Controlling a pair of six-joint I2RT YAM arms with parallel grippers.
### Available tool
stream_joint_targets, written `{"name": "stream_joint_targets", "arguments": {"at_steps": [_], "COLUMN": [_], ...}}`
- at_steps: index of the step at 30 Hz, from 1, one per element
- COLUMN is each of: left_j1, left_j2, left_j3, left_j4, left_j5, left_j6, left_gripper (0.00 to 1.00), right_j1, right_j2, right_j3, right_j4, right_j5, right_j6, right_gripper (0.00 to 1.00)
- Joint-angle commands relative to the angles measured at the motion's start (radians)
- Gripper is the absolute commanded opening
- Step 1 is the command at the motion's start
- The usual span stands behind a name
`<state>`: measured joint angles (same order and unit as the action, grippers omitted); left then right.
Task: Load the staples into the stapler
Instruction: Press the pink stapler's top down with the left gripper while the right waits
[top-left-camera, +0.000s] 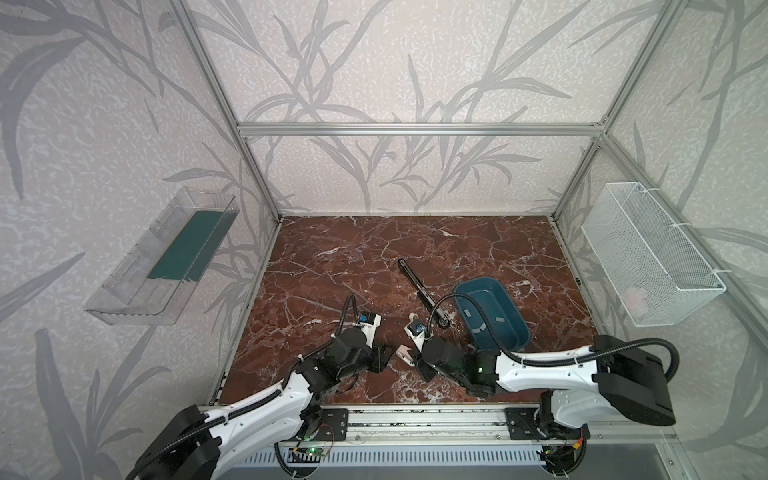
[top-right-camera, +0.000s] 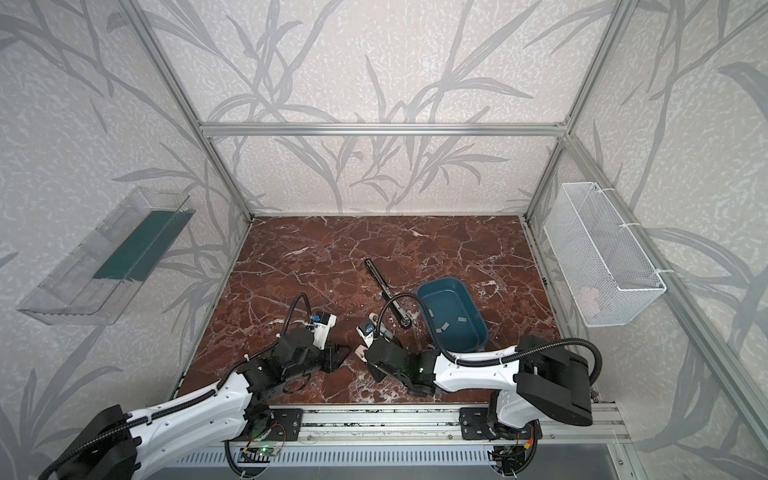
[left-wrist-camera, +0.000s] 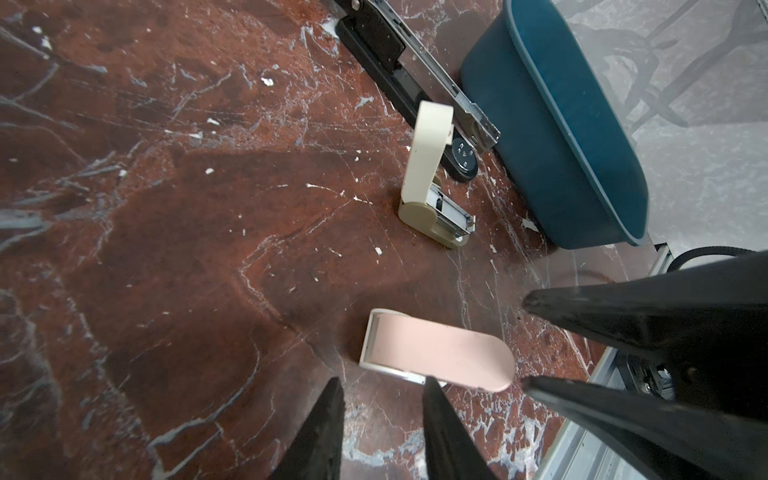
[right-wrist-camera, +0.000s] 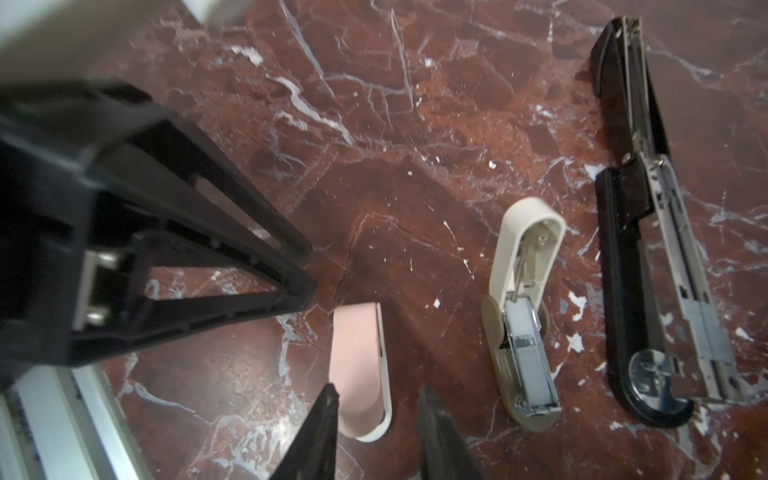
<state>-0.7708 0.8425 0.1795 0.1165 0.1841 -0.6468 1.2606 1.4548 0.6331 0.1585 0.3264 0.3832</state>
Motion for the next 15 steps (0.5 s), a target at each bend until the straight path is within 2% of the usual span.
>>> {"name": "stream_joint_targets", "arguments": {"at_steps": [1, 7, 15], "left_j1": [-0.004, -0.003, -0.006], "left_j2": [-0.014, 0.029, 0.133], "left_j3": [0.016, 0.0, 0.001], "left_j4": [-0.022, 0.068, 0.137], "left_j5": [0.005, 0.093, 0.11], "left_j6": [0.007, -0.003, -0.013], "left_gripper": [0.36, 0.39, 0.4], "right_j1": [0.008, 0.007, 0.01], "right_j2": [0.031, 0.063, 0.118], "right_j3": [0.02, 0.006, -0.041], "right_j4": [-0.046, -0.042, 0.014], "right_j5": [-0.003, -0.018, -0.039], "right_j6": [0.023, 0.052, 0.1], "right_gripper": [0.32, 0.3, 0.29]}}
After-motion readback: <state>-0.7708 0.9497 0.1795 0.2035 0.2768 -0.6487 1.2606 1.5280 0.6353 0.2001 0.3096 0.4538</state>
